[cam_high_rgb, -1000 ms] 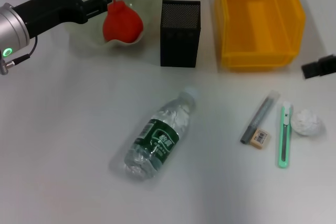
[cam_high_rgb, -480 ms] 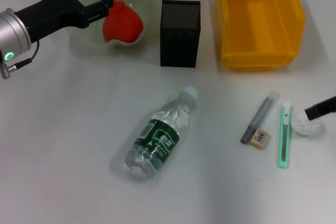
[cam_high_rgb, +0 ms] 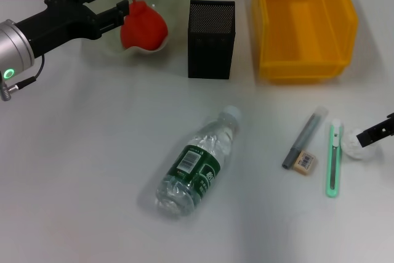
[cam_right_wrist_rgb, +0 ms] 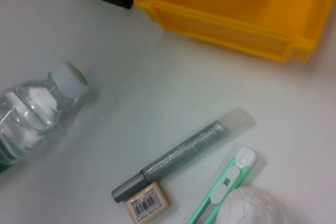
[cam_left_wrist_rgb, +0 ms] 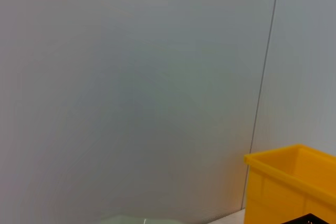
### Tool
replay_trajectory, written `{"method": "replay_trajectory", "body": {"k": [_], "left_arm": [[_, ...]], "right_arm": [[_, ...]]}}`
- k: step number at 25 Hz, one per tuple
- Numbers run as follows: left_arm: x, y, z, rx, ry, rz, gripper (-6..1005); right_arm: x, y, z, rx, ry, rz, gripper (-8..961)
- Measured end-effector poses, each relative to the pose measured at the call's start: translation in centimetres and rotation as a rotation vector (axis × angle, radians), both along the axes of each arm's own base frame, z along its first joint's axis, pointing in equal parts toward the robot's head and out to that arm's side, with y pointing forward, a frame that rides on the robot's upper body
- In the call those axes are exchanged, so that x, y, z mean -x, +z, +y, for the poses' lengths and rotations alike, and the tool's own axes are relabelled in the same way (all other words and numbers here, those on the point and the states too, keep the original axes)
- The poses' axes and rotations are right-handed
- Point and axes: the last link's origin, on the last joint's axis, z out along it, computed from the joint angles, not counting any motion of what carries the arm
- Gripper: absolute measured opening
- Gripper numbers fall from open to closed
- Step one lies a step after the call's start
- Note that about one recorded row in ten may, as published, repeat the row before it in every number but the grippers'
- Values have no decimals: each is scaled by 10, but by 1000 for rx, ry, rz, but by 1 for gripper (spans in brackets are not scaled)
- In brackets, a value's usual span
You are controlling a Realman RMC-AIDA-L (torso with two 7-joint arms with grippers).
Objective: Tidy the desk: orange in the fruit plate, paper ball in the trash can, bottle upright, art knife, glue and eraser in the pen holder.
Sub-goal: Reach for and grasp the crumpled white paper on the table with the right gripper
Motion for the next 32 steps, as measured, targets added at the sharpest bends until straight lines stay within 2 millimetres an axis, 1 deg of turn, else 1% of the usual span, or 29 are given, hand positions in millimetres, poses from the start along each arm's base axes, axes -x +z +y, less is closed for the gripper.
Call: {"method": "replay_trajectory", "body": {"k": [4,10,16,26,31,32], "left_arm": [[1,0,-1,-1,0,5,770],[3,0,-1,-1,1,10,770],[4,0,-2,-5,-1,11,770],[6,-1,-4,-4,6,9,770],[4,0,-4,-2,-3,7,770],[4,0,-4,-2,-3,7,770]], "right_arm": [[-3,-10,4,15,1,-26,751],[-5,-17,8,20,12,-59,749],[-8,-29,12,41,17,-67,747],[-11,-37,11,63,-11,-61,743],[-13,-35,10,66,-24,-59,671],[-13,-35,10,64,-29,-60,600]]}}
